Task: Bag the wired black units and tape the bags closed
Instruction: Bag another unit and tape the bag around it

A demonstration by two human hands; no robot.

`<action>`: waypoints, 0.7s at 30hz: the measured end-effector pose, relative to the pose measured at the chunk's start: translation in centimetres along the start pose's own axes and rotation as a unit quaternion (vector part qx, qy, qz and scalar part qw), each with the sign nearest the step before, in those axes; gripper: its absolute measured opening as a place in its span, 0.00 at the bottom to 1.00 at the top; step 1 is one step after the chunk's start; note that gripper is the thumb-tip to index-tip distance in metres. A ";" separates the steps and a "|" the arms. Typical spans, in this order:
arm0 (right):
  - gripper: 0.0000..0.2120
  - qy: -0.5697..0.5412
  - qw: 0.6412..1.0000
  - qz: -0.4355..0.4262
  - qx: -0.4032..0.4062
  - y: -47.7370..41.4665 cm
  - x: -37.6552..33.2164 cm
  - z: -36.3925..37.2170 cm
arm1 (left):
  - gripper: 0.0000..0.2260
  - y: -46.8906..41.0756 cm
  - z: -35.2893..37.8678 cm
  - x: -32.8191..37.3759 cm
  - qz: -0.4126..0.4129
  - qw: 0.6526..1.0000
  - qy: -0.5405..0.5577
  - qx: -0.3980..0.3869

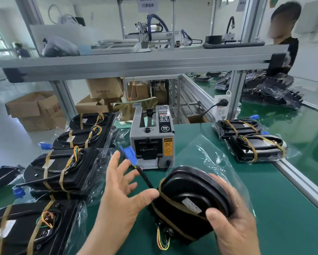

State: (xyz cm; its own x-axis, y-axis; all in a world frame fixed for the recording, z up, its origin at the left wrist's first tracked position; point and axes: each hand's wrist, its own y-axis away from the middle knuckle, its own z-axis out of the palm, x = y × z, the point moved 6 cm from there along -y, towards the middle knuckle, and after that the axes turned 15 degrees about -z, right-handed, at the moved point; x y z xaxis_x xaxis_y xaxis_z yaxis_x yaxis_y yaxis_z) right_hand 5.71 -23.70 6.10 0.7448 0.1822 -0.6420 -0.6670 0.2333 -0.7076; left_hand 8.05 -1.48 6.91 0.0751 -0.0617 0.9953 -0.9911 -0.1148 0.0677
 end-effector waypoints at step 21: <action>0.40 0.066 0.924 0.264 -0.269 -1.0 3.4 -3.5 | 0.41 -1.5 3.4 2.6 0.151 0.882 -0.441 -0.068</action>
State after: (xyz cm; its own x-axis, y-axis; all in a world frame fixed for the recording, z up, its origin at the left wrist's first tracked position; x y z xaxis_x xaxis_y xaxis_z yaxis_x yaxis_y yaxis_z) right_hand 8.80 -26.64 3.57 0.3267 0.0079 -0.9451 -0.8770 -0.3701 -0.3063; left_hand 10.09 -4.88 9.17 -0.1975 -0.8230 0.5327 -0.9801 0.1553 -0.1236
